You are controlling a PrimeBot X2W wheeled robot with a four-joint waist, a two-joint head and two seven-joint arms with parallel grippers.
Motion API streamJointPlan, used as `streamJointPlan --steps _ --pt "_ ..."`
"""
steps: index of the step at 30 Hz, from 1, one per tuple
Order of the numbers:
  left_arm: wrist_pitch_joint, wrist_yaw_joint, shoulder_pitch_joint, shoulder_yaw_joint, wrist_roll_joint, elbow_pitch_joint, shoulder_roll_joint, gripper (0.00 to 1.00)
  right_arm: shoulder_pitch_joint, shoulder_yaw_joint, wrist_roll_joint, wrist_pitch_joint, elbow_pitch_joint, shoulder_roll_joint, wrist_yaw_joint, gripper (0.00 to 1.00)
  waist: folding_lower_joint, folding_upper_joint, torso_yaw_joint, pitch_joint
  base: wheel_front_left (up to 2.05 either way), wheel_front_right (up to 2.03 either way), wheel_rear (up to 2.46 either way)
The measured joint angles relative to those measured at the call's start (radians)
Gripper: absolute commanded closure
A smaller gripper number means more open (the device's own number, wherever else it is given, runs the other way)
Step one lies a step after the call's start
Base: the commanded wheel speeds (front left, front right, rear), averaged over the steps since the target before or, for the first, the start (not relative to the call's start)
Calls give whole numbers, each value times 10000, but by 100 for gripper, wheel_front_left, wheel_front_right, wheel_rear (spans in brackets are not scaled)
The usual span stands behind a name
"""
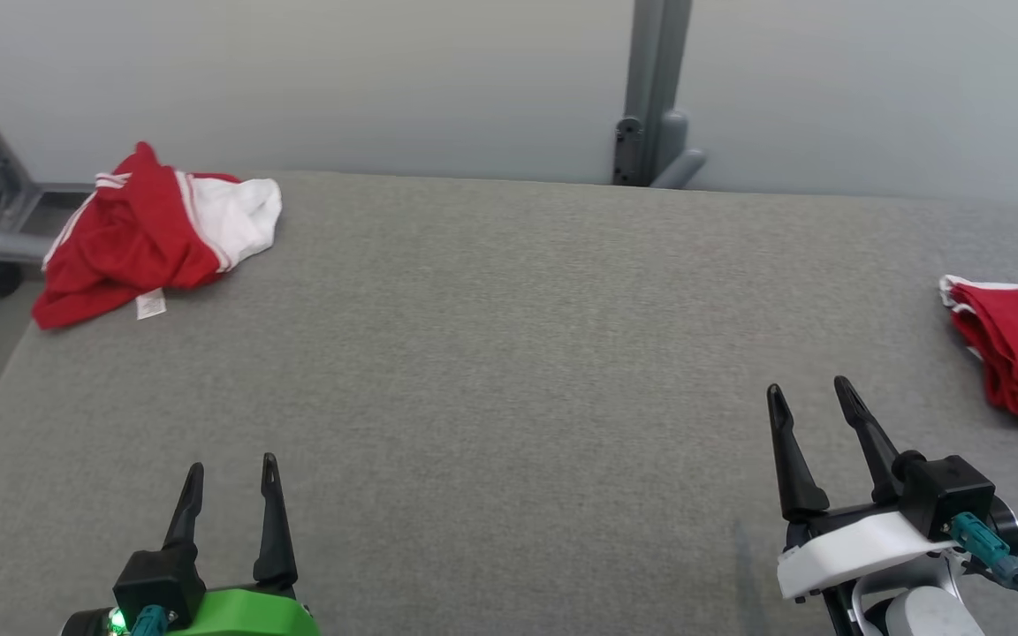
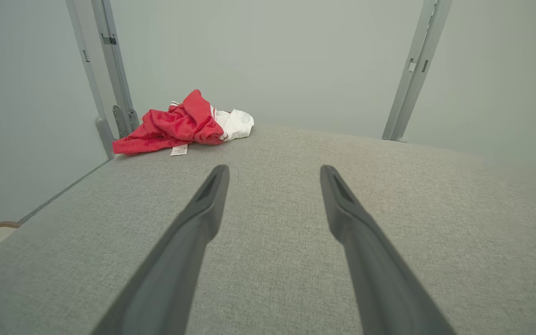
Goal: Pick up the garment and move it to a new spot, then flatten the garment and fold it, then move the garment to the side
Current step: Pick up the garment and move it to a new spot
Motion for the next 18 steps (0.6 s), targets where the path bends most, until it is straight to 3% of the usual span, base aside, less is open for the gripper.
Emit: streamJointPlan --steps 18 --pt "-13 86 376 453 42 -408 38 0 -300 527 71 0 94 17 0 0 0 0 3357 90 0 0 0"
